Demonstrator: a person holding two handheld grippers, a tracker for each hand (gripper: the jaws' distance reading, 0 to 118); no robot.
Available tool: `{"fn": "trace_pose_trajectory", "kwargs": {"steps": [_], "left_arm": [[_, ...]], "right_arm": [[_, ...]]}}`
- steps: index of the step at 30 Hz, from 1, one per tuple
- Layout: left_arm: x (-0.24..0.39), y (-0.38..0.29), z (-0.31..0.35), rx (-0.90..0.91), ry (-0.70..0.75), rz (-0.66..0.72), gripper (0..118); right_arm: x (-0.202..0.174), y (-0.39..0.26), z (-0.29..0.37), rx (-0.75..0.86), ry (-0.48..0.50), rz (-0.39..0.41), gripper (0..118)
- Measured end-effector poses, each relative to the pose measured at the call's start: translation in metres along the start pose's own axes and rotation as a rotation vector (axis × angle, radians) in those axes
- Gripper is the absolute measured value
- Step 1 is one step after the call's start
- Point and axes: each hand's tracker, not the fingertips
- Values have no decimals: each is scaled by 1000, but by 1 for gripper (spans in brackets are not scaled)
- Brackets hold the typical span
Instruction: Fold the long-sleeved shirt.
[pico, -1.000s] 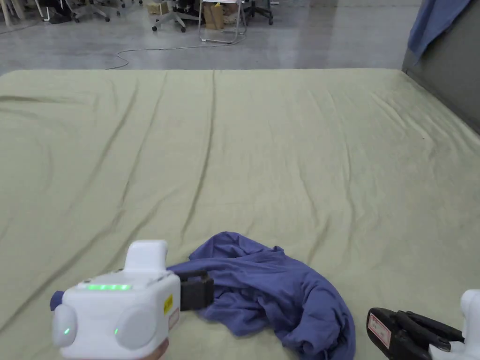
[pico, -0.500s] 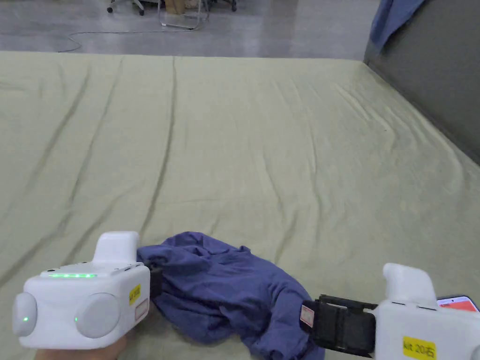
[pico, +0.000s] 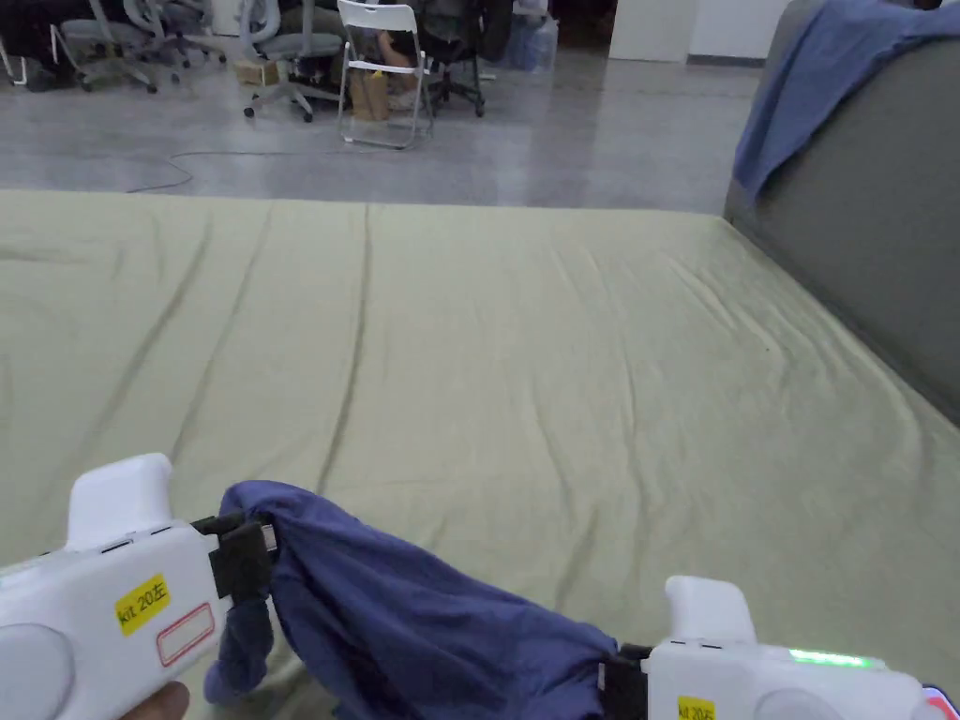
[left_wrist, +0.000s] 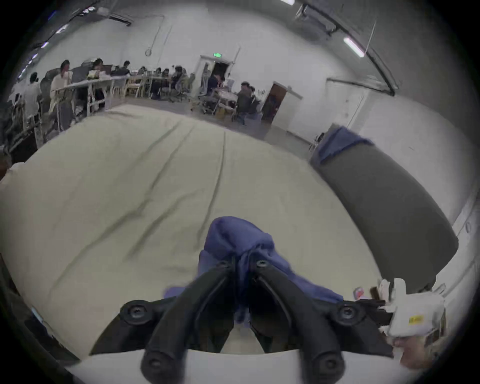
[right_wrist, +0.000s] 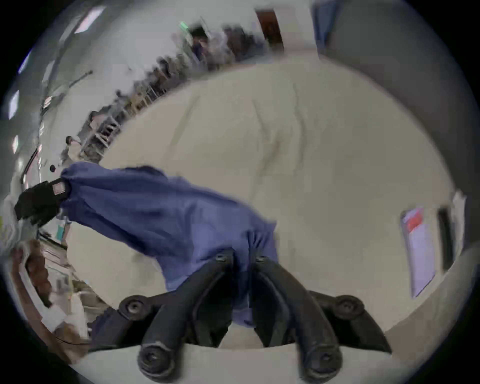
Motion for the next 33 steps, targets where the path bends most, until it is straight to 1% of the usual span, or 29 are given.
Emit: {"fn": "trace_pose_trajectory", "kwargs": {"steps": [2, 4, 8, 11, 12, 15, 19, 23, 26, 28, 29, 31, 33], "left_arm": [[7, 16, 23, 83, -13, 13, 4], [14, 40, 42, 175, -29, 9, 4], [26, 98, 62, 331, -22, -57, 4], [37, 145, 66, 384, -32, -70, 4], [38, 159, 65, 396, -29, -74, 4], [47, 209, 57, 419, -15, -94, 4], [57, 275, 34, 412, -25, -93, 4], [59, 323, 1, 387, 30, -105, 4], [53, 340, -31, 369, 73, -151, 4], [49, 337, -54, 364, 122, -218, 4], [45, 333, -65, 364, 132, -230, 4], [30, 316, -95, 327, 134, -214, 4], [9, 287, -128, 248, 142, -185, 4]], "right_arm": [[-18, 13, 39, 166, -43, 91, 4], [-32, 35, 70, 302, -51, 142, 3], [-51, 101, 112, 483, -83, 188, 3], [-59, 164, 129, 562, -158, 220, 3], [-60, 184, 132, 564, -164, 210, 3], [-59, 255, 133, 539, -141, 162, 3], [-68, 339, 125, 535, -168, 164, 3], [-75, 404, 106, 516, -202, 160, 3], [-82, 428, 88, 501, -219, 159, 3], [-83, 434, 66, 486, -220, 163, 3], [-83, 432, 53, 469, -231, 158, 3], [-79, 419, 12, 404, -230, 159, 3], [-70, 401, -41, 332, -224, 168, 3]]}}
